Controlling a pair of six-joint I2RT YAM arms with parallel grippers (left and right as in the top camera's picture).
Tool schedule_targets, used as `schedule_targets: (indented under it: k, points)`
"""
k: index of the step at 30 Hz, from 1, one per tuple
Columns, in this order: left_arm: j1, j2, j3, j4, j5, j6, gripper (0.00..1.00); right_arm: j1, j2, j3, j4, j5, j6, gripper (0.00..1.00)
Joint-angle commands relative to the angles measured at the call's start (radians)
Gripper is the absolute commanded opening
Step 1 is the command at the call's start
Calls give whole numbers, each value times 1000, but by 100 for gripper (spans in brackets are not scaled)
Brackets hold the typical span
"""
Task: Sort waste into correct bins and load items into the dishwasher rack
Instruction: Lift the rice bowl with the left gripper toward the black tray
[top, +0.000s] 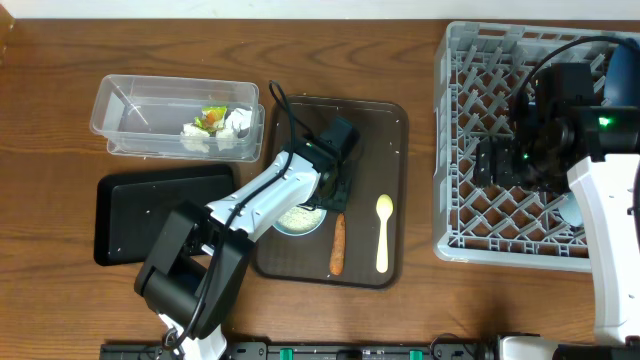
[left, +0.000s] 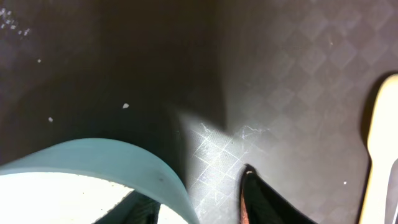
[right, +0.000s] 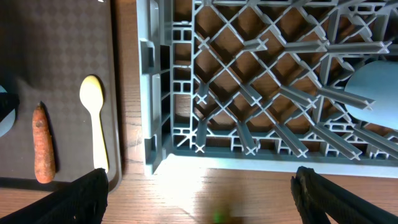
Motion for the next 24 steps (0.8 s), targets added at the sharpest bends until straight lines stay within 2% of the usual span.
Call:
schedule_targets:
  k: [1, 10, 17, 21, 24]
  points:
    - [-2, 13, -3, 1, -2, 2, 38, -5, -8, -5, 2, 13, -6, 93]
    - [-2, 19, -47, 22, -2, 2, 35, -5, -8, -5, 1, 13, -6, 93]
    - [-2, 19, -47, 23, -2, 2, 19, -5, -8, -5, 0, 13, -6, 93]
    - [-2, 19, -47, 20, -2, 2, 6, -5, -8, -5, -1, 13, -6, 93]
    - [-2, 14, -45, 5, -4, 2, 6, -5, -8, -5, -1, 13, -6, 94]
